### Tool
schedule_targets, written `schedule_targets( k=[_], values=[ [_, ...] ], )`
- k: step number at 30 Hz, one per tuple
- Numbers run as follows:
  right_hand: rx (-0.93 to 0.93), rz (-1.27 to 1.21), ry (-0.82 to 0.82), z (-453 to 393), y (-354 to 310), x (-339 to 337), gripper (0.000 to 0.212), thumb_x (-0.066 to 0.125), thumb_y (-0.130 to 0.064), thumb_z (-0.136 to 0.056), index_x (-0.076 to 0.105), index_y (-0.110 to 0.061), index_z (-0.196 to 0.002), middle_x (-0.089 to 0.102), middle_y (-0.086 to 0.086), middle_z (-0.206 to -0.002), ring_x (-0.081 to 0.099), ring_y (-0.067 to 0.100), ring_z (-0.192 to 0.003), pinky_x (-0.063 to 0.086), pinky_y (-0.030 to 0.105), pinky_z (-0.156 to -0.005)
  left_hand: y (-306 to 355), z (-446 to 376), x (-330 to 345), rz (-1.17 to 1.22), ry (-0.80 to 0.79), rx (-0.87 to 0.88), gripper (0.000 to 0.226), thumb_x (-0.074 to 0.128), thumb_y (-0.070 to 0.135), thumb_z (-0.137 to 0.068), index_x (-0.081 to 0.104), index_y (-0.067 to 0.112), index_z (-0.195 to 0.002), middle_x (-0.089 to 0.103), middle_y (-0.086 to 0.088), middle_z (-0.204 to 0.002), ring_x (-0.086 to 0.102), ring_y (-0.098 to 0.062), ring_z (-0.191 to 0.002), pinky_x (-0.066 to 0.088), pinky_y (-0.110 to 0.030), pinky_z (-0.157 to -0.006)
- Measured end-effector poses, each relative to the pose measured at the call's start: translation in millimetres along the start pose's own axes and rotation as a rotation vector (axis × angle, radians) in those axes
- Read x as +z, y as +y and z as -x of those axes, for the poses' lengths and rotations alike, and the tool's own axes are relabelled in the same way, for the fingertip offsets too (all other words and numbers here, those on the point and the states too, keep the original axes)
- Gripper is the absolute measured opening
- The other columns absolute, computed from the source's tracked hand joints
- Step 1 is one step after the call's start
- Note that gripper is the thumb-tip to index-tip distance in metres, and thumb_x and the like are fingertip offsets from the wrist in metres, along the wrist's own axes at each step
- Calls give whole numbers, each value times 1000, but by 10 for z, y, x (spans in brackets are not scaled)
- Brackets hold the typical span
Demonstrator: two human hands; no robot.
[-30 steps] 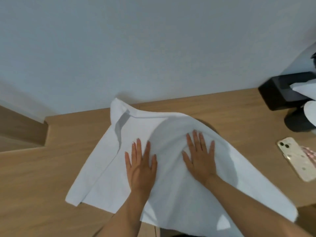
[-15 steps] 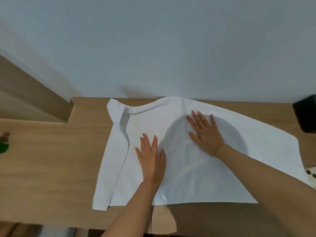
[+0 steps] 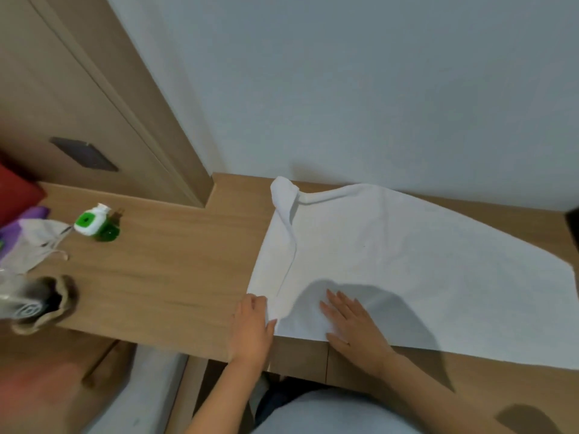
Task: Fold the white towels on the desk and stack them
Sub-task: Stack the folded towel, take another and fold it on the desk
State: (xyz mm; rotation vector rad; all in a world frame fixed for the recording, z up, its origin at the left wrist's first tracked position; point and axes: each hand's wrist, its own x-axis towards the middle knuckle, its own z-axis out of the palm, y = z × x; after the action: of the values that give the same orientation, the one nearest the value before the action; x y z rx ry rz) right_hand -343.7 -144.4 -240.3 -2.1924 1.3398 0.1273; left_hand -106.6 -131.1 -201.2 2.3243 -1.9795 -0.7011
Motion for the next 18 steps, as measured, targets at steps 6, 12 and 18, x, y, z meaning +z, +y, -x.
schedule_targets(
  k=[6,12,18],
  values=[
    [83,-16,74,98,-180,248,70,40,-45,-99,-6,-36,-151,-25,-11,-156,-24,13,-146,-22,36,-116,-373,-83,-64,334,24,-66,26,47,-1,-95,62,4,-116,57,-11,-114,53,-22,-98,40,-26,-78],
    [131,-132,437,164,-366,271,27,68,-14,-90,71,-13,-116,55,4,-138,46,26,-134,28,44,-115,-814,-38,-407,1037,65,-347,17,59,17,-97,61,14,-114,71,2,-99,67,-10,-89,47,-14,-66],
    [134,-135,472,122,-567,187,11,73,-13,-85,77,-16,-95,74,-3,-103,69,17,-96,49,21,-83,-933,32,-499,1389,63,-534,23,57,15,-98,58,7,-120,70,-6,-106,67,-15,-94,52,-23,-71]
  ],
)
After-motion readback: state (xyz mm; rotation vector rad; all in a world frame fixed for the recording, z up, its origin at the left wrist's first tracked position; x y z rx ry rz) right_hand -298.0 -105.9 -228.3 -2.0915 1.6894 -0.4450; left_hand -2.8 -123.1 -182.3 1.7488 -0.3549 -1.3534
